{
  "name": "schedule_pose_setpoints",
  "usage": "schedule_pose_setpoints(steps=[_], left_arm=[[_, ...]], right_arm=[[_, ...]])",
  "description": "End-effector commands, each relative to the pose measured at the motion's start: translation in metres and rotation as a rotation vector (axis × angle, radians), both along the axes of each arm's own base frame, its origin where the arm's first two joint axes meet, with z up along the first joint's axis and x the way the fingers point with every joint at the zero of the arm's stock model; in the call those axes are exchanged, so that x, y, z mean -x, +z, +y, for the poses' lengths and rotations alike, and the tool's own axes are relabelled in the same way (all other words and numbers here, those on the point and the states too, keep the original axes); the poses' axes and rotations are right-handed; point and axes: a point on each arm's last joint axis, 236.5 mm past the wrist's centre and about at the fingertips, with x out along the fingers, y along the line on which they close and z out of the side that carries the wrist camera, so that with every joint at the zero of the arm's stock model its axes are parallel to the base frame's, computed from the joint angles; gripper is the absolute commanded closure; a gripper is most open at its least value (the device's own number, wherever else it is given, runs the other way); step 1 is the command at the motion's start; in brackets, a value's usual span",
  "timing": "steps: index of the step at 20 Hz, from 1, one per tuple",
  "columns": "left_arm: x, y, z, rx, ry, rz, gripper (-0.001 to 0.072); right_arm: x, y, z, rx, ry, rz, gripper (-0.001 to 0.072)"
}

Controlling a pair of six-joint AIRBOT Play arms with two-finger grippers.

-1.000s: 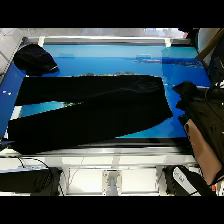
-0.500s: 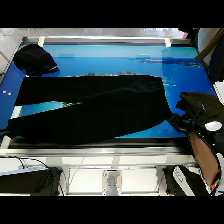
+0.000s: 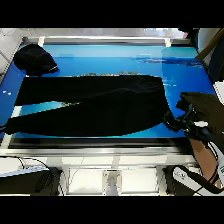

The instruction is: Fold the clothes and pants, and hang the long-sleeved shirts on hangers.

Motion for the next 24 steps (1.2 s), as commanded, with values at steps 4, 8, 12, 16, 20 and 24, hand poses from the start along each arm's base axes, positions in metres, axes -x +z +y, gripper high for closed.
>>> schedule_pose_setpoints(steps=[4, 8, 12, 16, 20, 24], left_arm=[[-0.003, 0.001, 0.004, -0.024, 0.008, -0.003, 0.0702], [-0.004, 0.0, 0.006, -0.032, 0.013, -0.004, 0.0702], [0.006, 0.011, 0.018, -0.101, 0.013, 0.046, 0.0703], [0.031, 0.057, 0.051, -0.321, 0.02, 0.142, 0.0702], [0.009, 0.102, 0.046, -0.369, 0.011, 0.041, 0.0703], [-0.022, 0.105, 0.028, -0.352, -0.004, 0.026, 0.0704]], right_arm=[[-0.034, -0.003, -0.033, 0.079, -0.11, -0.053, 0.0277], [-0.037, 0.0, -0.036, 0.09, -0.108, -0.063, 0.0646], [-0.031, 0.03, -0.007, 0.073, 0.073, -0.106, 0.069], [-0.001, 0.103, -0.002, 0.193, 0.145, -0.191, 0.0689], [0.059, 0.165, -0.016, 0.338, 0.066, -0.225, 0.069], [0.078, 0.203, -0.019, 0.413, 0.026, -0.304, 0.0692]])
